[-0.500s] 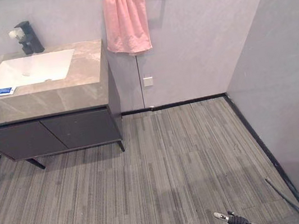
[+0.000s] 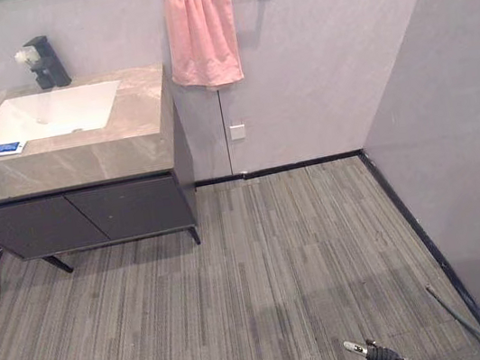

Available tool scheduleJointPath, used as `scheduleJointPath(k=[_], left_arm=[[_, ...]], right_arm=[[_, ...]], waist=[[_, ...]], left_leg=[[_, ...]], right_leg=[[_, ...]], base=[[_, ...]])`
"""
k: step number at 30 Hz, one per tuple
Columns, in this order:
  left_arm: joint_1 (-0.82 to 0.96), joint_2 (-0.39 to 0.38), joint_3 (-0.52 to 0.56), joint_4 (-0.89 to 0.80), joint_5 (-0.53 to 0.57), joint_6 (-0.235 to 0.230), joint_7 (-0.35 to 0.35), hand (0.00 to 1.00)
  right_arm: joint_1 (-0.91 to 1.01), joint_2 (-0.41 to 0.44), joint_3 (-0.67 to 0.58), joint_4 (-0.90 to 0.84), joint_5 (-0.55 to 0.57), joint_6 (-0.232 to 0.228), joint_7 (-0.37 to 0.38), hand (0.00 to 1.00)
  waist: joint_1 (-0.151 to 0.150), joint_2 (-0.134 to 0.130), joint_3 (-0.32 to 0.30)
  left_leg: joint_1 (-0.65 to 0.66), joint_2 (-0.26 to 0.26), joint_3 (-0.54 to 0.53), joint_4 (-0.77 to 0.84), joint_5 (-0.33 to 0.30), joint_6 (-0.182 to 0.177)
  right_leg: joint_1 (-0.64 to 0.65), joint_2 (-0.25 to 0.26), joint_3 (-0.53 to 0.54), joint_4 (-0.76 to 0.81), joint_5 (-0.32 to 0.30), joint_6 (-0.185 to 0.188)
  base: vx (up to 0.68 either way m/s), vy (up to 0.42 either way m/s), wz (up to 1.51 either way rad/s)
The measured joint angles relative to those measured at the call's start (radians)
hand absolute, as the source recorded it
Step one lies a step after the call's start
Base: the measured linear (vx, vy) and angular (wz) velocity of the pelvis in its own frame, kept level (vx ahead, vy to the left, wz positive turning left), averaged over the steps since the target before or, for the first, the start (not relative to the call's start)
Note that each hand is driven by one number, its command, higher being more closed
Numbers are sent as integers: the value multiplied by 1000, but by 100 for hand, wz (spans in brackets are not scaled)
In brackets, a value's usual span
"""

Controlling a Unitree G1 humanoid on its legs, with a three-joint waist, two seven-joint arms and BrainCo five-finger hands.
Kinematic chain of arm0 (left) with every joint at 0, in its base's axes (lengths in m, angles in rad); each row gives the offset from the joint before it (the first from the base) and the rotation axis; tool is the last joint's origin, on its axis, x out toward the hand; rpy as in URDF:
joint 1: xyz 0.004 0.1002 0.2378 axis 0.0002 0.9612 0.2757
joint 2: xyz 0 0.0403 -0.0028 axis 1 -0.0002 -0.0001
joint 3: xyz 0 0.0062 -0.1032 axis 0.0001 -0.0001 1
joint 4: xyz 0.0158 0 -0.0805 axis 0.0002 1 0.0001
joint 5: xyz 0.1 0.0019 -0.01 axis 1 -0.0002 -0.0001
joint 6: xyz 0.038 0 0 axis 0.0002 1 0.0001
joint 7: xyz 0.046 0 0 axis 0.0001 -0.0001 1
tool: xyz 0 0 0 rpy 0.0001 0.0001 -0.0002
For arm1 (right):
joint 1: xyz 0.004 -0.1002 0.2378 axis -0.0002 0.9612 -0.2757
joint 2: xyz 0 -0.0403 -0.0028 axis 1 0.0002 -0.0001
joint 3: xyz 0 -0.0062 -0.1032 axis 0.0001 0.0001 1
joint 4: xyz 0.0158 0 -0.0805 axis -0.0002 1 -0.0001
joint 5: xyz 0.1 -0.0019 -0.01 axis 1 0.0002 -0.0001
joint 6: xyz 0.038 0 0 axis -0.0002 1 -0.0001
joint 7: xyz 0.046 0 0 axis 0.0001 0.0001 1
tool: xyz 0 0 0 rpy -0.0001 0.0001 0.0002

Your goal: Organize washtable

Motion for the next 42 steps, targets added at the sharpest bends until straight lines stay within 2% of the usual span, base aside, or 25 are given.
scheduleJointPath(k=[28, 33, 35, 36, 37, 39, 40, 41, 42], left_arm=[[1, 0, -4, 3, 0, 0, -6, 0], [0, 4, -4, 2, -3, 0, -11, 0], [-3, 12, -3, 0, -4, -2, -13, 0], [-5, 13, -3, -2, -7, -5, -14, 0], [-4, 12, 0, -3, -8, -7, -16, 0], [-3, 1, 13, -4, -11, -8, -17, 0], [1, 1, 25, -2, -10, -6, -17, 0], [4, 1, 43, 0, -12, -3, -17, 0], [4, 6, 47, 1, -11, 2, -18, 0]], right_arm=[[-3, -2, -1, 0, 0, 0, 2, 0], [-14, -4, -11, 2, 12, 3, 1, 0], [-18, -4, -33, 1, 16, 4, 1, 0], [-18, -1, -52, 1, 44, 4, 1, 0], [-15, -4, -61, -1, 54, 4, 0, 0], [-45, -3, -62, -20, 92, -5, 1, 0], [-52, -3, -63, -19, 93, -4, 1, 0], [-56, 0, -62, -18, 93, -4, 1, 0], [-70, 5, -62, -9, 93, -5, 3, 0]], waist=[[3, 5, -2], [2, 6, 2], [1, -4, 28], [-1, -5, 36], [-5, -3, 39], [0, 13, 87], [1, -1, 99], [4, 2, 94], [1, -8, 96]], left_leg=[[-5, 1, 17, 2, 0, 0], [-68, -2, 32, 93, -50, 11], [-78, -11, 19, 147, -93, 26], [-84, -20, 5, 178, -115, 33], [-87, -23, -4, 190, -131, 42], [-36, -21, -4, 186, -145, 65], [-19, -15, 3, 179, -149, 70], [-7, -12, 3, 159, -149, 70], [12, -6, 4, 131, -149, 70]], right_leg=[[-12, 2, 20, 3, 1, 0], [-52, -2, 43, 38, -2, 5], [-79, -14, 19, 121, -69, 22], [-106, -35, -12, 212, -123, 48], [-133, -47, -27, 311, -149, 69], [-267, -81, -79, 632, -167, 46], [-300, -93, -107, 671, -180, 27], [-323, -106, -145, 652, -184, 20], [-338, -106, -179, 564, -177, 18]], base=[[-1, 1, -2], [-6, 10, -15], [3, 56, 22], [22, 79, 41], [30, 79, 28], [52, 70, 9], [24, 75, 5], [46, 41, -1], [89, 19, -3]])
